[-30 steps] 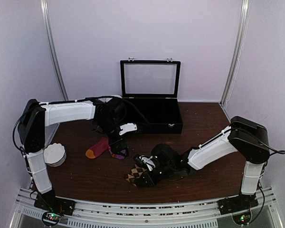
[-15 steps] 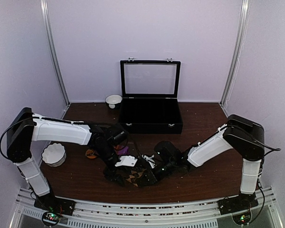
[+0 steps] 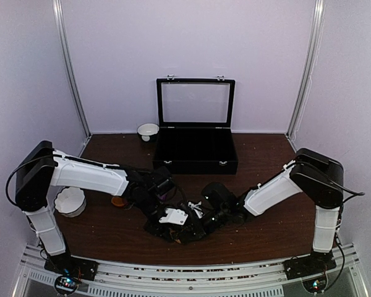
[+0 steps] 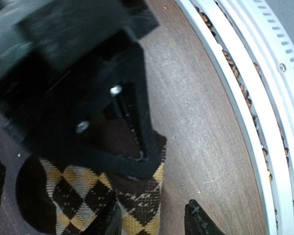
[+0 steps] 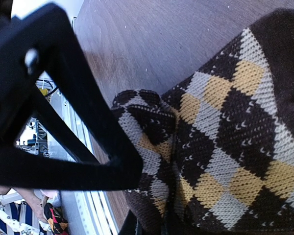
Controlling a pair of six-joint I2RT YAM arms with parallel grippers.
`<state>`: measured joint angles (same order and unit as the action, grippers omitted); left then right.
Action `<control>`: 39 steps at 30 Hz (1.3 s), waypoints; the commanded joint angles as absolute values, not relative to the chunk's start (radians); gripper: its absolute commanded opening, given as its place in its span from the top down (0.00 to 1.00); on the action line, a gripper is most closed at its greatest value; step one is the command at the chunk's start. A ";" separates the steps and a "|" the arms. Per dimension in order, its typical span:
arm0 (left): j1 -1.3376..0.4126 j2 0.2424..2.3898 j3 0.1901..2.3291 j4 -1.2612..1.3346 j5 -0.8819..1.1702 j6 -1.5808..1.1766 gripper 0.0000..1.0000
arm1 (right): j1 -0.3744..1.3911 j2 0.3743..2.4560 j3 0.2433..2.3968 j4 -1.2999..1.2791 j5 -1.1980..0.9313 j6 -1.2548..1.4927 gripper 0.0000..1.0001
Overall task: Roll the socks
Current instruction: Roll the sock at the center of the board.
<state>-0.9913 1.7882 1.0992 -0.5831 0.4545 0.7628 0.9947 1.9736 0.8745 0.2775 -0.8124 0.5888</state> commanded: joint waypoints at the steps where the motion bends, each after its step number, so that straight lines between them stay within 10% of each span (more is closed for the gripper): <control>1: -1.009 1.798 1.075 -0.552 0.407 0.792 0.54 | 0.993 2.086 0.802 -0.023 -0.710 0.623 1.00; 20: -1.006 1.851 1.073 -0.544 0.248 0.775 0.74 | 0.989 2.063 0.770 0.042 -0.691 0.662 0.95; 23: -1.006 1.830 1.078 -0.555 0.286 0.765 0.60 | 0.989 2.067 0.777 0.040 -0.689 0.664 0.97; 26: -1.005 1.804 1.108 -0.615 0.353 0.759 0.04 | 0.989 2.069 0.778 0.038 -0.686 0.666 0.98; 39: -0.910 1.926 1.267 -0.746 0.445 0.658 0.20 | 0.988 2.062 0.751 0.055 -0.675 0.666 1.00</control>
<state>-0.9512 1.8683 1.2278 -0.6937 0.4355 0.7170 0.9878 1.9778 0.8452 0.3447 -0.8246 0.6598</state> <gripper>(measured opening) 0.746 0.075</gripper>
